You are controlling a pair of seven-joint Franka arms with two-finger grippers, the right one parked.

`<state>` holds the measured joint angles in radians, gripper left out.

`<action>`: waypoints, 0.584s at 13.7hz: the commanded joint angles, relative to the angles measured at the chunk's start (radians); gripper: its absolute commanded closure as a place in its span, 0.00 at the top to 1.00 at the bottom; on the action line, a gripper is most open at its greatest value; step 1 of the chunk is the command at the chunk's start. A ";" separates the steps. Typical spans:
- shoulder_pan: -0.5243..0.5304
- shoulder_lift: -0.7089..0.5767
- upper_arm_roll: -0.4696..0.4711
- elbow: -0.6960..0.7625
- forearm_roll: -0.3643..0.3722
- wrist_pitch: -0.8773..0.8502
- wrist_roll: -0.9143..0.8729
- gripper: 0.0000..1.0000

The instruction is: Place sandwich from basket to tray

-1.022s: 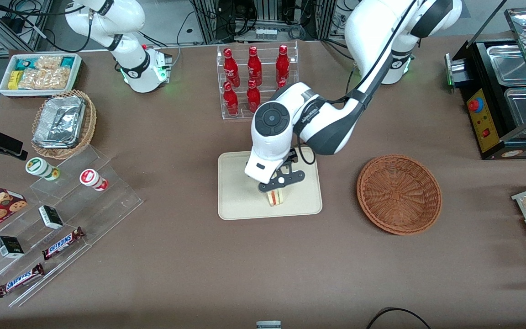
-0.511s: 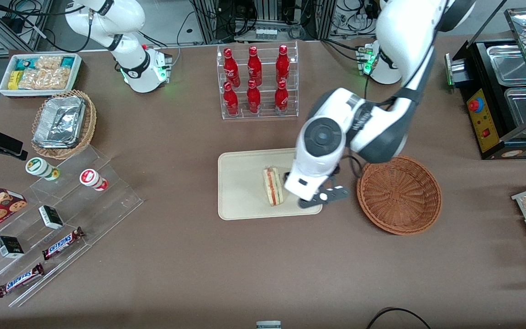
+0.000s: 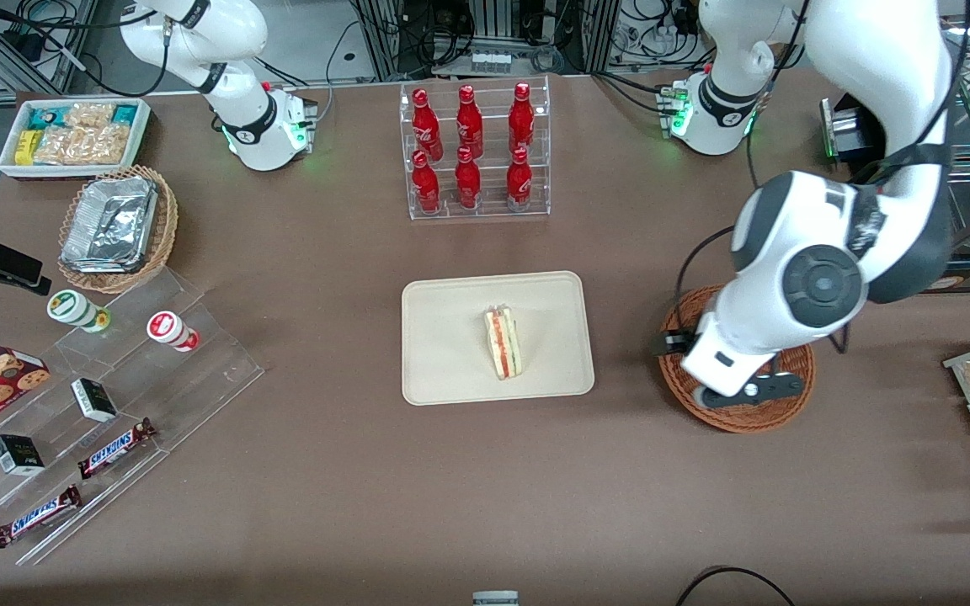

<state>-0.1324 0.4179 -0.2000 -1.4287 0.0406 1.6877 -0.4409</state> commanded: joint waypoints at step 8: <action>0.181 -0.168 -0.004 -0.079 -0.045 -0.118 0.309 1.00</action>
<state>0.0216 0.3025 -0.1996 -1.4747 0.0083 1.5874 -0.1731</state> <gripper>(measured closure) 0.000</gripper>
